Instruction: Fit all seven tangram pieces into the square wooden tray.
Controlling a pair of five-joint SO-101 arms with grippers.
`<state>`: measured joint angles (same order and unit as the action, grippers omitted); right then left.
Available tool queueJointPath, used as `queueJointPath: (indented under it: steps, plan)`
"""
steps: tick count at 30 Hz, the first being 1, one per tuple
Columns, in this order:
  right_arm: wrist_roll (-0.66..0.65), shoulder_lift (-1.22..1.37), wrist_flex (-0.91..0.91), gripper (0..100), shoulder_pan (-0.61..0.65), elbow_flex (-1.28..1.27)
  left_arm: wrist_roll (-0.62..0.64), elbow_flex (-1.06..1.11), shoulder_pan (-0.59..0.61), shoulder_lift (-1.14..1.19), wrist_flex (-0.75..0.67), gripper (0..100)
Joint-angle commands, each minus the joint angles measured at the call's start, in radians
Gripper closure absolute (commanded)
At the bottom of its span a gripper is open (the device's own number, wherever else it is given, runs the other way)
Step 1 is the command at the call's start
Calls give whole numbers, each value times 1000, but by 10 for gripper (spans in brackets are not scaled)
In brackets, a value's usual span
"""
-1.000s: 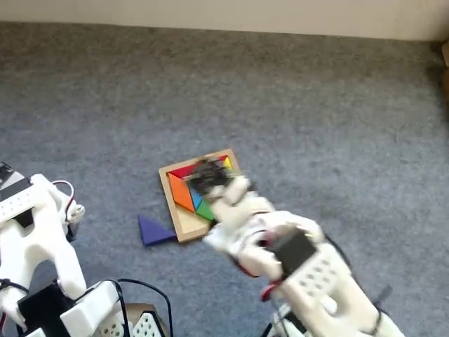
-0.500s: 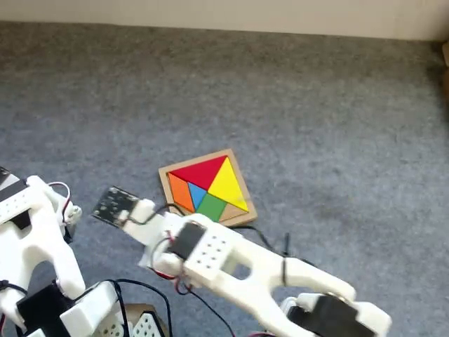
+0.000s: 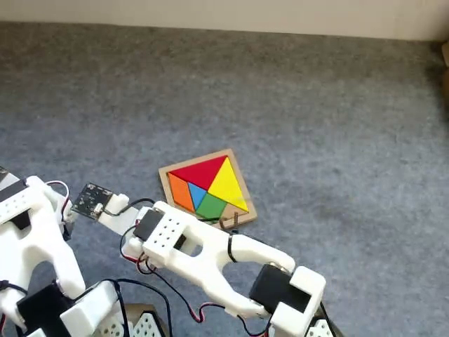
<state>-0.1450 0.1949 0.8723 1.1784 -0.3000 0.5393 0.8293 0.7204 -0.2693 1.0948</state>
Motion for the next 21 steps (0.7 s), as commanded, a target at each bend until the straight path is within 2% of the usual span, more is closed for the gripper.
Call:
queueJointPath:
  steps: [1,5,19,21]
  plan:
    - [11,-7,-22,770,7,58,-8,-5,15,-39,-11,995]
    - [11,19,-22,770,5,56,-8,-8,50,-39,-12,995]
    - [14,97,-21,771,-13,96,-8,-8,50,-39,-12,995]
    - [60,99,-21,771,-19,101,-8,-8,50,-39,-12,995]
